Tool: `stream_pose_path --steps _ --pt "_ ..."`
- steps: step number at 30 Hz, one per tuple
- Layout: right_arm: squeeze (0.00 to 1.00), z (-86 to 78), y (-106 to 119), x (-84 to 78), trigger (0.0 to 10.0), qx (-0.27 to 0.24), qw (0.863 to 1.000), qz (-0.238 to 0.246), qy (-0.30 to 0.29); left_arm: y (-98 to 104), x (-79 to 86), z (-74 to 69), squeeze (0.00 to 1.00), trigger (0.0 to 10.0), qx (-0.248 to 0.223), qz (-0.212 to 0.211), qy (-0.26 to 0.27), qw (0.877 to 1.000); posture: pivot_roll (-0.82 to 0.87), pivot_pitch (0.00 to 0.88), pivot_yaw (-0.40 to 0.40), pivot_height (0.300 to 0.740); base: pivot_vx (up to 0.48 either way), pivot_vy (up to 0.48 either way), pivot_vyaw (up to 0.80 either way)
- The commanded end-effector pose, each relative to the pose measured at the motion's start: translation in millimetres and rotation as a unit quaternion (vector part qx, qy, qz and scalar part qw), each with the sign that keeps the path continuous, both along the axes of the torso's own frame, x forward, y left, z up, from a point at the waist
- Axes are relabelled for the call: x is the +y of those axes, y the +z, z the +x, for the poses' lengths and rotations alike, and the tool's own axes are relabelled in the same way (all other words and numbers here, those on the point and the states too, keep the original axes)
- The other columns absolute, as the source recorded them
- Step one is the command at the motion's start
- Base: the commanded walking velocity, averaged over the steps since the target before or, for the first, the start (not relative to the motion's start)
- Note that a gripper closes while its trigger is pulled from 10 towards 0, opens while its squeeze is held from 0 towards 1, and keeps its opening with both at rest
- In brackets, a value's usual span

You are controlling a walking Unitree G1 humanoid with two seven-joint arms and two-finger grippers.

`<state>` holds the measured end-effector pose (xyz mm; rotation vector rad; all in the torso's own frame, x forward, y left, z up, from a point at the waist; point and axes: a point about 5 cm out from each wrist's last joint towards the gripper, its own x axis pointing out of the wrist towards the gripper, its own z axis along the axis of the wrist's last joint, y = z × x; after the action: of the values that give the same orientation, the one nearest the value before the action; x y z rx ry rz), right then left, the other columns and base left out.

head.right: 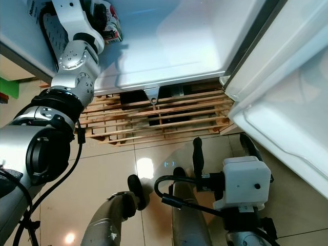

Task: Restocking fridge

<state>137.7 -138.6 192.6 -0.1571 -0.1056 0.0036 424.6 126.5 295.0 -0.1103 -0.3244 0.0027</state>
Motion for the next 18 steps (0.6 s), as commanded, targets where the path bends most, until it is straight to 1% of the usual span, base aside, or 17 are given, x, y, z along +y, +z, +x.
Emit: stream_pose_path --steps 1,3,5,8,9,11,12,14,16,17,18 --pt "0.00 -5.2 1 -0.7 10.0 0.007 1.000 -0.001 -0.002 -47 2.4 0.5 1.00 10.0 0.100 0.029 0.010 0.995 -0.52 0.538 0.092 0.740 0.000 0.000 0.00" --pt "0.00 -4.6 -1 -1.0 10.0 0.015 1.000 -0.001 -0.004 -51 0.9 0.1 1.00 10.0 0.107 0.010 0.003 0.994 -0.50 0.520 0.107 0.740 0.000 0.000 0.00" --pt "0.00 -2.2 0 -0.7 10.0 0.017 1.000 0.001 -0.005 -52 -0.7 -0.1 1.00 10.0 0.108 0.006 0.000 0.994 -0.49 0.513 0.114 0.740 0.000 0.000 0.00" --pt "0.00 0.0 1 -0.1 10.0 0.017 1.000 0.001 -0.003 -44 -6.4 0.5 1.00 10.0 0.094 0.003 -0.001 0.996 -0.48 0.501 0.120 0.740 0.000 0.000 0.00" --pt "0.00 0.0 1 -0.1 10.0 0.017 1.000 0.001 -0.003 -44 -6.4 0.5 1.00 10.0 0.094 0.003 -0.001 0.996 -0.48 0.501 0.120 0.740 0.000 0.000 0.00" --pt "0.00 2.0 -2 -0.6 10.0 0.019 1.000 -0.001 -0.002 -36 -13.2 0.4 1.00 10.0 0.079 -0.006 -0.001 0.997 -0.46 0.474 0.130 0.740 0.000 0.000 0.00" --pt "0.00 2.0 -2 -0.6 10.0 0.019 1.000 -0.001 -0.002 -36 -13.2 0.4 1.00 10.0 0.079 -0.006 -0.001 0.997 -0.46 0.474 0.130 0.740 0.000 0.000 0.00" --pt "0.00 6.8 -3 -0.9 10.0 0.015 1.000 -0.003 -0.001 -32 -18.4 -0.1 1.00 10.0 0.068 -0.004 -0.002 0.998 -0.45 0.455 0.134 0.740 0.000 0.000 0.00" --pt "0.00 12.3 -1 -1.2 10.0 0.006 1.000 -0.004 -0.001 -25 -23.6 -0.6 1.00 10.0 0.049 0.018 -0.001 0.999 -0.45 0.448 0.135 0.740 0.000 0.000 0.00" --pt "0.00 15.1 0 -1.6 10.0 0.002 1.000 -0.005 0.000 -20 -25.7 -0.7 1.00 10.0 0.040 0.020 -0.004 0.999 -0.43 0.442 0.139 0.740 0.000 0.000 0.00" --pt "0.00 15.1 0 -1.6 10.0 0.002 1.000 -0.005 0.000 -20 -25.7 -0.7 1.00 10.0 0.040 0.020 -0.004 0.999 -0.43 0.442 0.139 0.740 0.000 0.000 0.00"
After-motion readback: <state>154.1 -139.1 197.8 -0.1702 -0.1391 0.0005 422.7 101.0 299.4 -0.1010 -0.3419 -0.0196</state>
